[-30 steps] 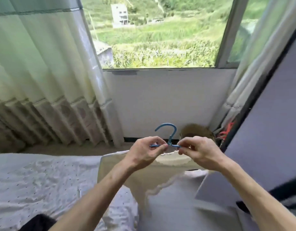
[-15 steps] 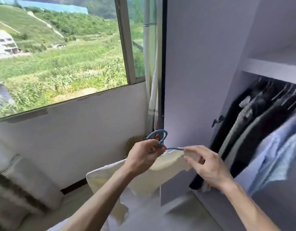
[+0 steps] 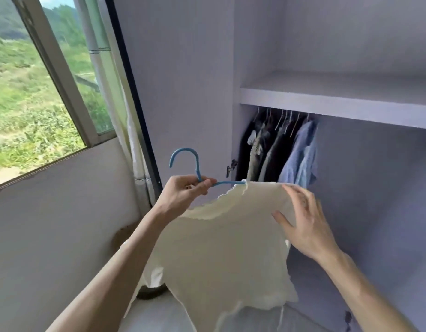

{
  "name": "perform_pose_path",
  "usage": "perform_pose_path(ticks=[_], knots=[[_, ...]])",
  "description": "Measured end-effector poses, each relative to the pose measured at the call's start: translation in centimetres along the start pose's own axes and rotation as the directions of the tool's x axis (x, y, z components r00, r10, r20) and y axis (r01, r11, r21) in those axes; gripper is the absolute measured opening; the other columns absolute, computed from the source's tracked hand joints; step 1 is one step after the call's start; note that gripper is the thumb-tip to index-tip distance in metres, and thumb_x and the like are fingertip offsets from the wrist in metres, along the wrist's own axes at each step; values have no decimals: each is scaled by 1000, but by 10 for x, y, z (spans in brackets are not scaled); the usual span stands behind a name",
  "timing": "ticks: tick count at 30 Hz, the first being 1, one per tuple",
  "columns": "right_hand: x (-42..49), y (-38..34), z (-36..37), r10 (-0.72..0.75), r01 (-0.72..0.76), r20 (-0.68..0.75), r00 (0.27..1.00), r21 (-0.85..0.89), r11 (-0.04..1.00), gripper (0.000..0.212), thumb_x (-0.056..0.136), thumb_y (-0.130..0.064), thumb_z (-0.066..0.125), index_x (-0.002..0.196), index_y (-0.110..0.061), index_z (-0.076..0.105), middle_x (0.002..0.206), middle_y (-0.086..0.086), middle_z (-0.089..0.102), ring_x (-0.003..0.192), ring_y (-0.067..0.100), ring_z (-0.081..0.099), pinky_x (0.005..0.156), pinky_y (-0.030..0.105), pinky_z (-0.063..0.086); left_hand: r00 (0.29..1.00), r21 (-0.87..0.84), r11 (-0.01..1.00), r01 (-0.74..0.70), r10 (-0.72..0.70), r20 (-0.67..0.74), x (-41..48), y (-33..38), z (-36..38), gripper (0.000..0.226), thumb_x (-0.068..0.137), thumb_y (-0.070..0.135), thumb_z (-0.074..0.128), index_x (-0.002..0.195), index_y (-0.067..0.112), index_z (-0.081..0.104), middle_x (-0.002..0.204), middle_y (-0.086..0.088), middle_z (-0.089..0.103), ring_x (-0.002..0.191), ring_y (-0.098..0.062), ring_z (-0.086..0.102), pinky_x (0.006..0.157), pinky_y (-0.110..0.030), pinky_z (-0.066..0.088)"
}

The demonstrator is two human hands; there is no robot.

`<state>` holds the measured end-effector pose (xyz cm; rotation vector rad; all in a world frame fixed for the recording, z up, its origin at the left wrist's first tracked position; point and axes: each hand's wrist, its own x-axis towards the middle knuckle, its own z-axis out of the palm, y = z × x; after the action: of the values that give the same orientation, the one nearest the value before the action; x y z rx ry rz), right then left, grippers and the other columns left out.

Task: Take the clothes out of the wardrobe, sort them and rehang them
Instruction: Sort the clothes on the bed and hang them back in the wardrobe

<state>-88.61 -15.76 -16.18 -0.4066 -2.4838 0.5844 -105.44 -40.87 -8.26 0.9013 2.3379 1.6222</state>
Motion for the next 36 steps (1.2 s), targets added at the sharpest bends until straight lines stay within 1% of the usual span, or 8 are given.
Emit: perform_pose_path(ticks=[6,10,14,18,22,25,31,36], knots=[[-1,29,-28,-42,10,-96,994,-310,951,47,98,-44,46,139,-24,55,129,0,54,102,27,51,89,45,50,994,76,997,-15,7,113,35,6,33,28,92,47,65,86,23,79,55,12,45,49,-9,29,45,-17,24],[-12,43,-53,163,-113,194,967,-243,964,29,103,-35,45,123,-29,65,102,-10,59,96,15,51,83,32,45,985,147,984,-99,76,158,53,3,68,18,95,44,63,86,34,75,60,13,55,49,-5,41,51,-18,32],[-34,41,-64,243,-227,405,881,-87,970,13,100,-35,52,99,-32,65,73,-16,58,65,1,51,68,26,41,989,298,945,-134,111,93,67,-5,112,9,96,42,59,96,42,69,76,20,68,69,4,58,63,-26,44],[-58,39,-62,315,-363,523,792,-13,932,11,97,-34,57,86,-31,59,64,-24,57,57,0,47,62,22,38,977,327,931,-166,110,181,78,-25,150,23,98,39,56,117,35,68,106,15,72,100,-17,65,79,-32,51],[-81,33,-57,349,-573,612,710,213,791,11,99,-16,58,88,-14,58,52,-12,50,45,3,42,49,19,35,859,486,853,-192,-94,504,84,-38,176,51,103,35,45,153,33,35,135,-3,59,108,-26,59,85,-31,45],[-93,35,-50,414,-671,609,677,279,687,14,99,-11,56,85,-9,54,47,-8,45,42,6,39,43,18,34,750,511,822,-251,-168,639,85,-37,183,62,102,37,46,157,40,16,155,-1,39,134,-24,45,103,-30,36],[-86,56,-39,583,-817,572,577,379,435,23,99,-10,57,78,-9,46,50,-4,40,45,9,34,47,19,33,785,547,774,-320,-107,610,106,-35,193,70,98,44,51,157,39,14,166,-3,15,152,-27,12,123,-48,16],[-36,90,-38,641,-789,466,611,426,443,28,100,-10,56,73,-11,49,51,-2,40,45,9,34,47,20,34,860,619,688,-379,14,510,147,-10,191,73,98,43,52,158,39,10,167,-4,0,153,-27,-2,123,-54,8]])
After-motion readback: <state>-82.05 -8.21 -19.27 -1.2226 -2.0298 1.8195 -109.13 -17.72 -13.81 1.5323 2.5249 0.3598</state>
